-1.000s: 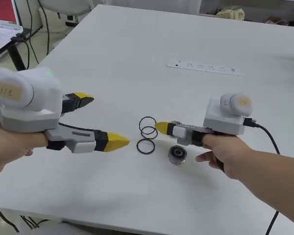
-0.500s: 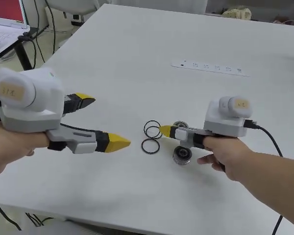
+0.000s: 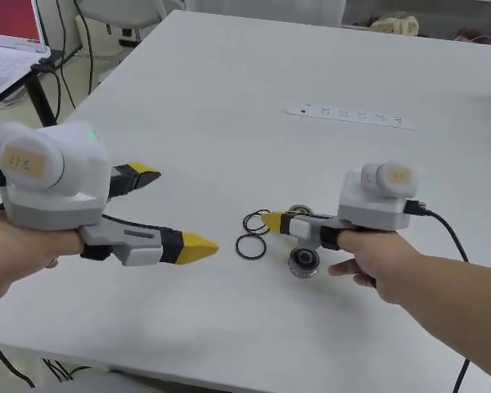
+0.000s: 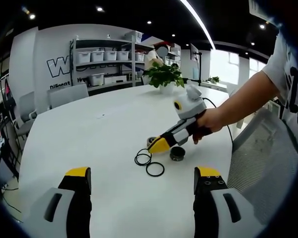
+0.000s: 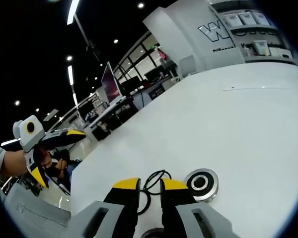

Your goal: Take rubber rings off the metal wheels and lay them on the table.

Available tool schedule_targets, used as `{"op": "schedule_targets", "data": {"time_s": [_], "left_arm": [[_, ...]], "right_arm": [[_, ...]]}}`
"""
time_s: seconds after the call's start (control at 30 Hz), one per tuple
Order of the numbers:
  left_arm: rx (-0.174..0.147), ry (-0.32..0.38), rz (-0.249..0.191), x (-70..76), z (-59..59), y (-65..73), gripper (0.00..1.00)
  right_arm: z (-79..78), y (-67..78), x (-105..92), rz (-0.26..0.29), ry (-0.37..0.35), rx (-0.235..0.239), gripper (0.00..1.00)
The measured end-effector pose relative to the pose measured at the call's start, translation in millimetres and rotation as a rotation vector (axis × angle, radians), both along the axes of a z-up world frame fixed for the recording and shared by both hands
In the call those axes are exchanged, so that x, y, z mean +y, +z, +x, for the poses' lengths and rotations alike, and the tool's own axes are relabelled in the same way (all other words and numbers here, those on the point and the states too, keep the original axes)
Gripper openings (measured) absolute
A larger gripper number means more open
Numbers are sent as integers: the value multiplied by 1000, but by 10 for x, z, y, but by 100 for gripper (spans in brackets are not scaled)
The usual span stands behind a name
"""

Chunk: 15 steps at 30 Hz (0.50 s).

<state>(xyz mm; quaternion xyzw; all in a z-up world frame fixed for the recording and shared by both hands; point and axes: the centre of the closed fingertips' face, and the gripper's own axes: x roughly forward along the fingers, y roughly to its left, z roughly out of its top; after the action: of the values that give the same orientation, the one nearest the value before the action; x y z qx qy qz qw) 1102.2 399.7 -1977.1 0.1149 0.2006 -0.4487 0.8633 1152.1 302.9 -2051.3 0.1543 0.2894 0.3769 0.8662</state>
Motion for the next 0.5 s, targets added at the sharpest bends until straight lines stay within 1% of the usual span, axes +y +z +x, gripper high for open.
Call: {"op": "schedule_targets", "data": {"time_s": [0.13,0.33,0.5], "left_arm": [[1,-5,2,-29,-20,4,83],[3,-16,4,-78,-62,11,83],[4,-21,10,-102,-88,16,83]], "right_arm": [[-5,66,-7,5,3,-21,17],[-23,151,-15,15,4,-39,23],[-74,209,-34,15,6,-52,29]]}}
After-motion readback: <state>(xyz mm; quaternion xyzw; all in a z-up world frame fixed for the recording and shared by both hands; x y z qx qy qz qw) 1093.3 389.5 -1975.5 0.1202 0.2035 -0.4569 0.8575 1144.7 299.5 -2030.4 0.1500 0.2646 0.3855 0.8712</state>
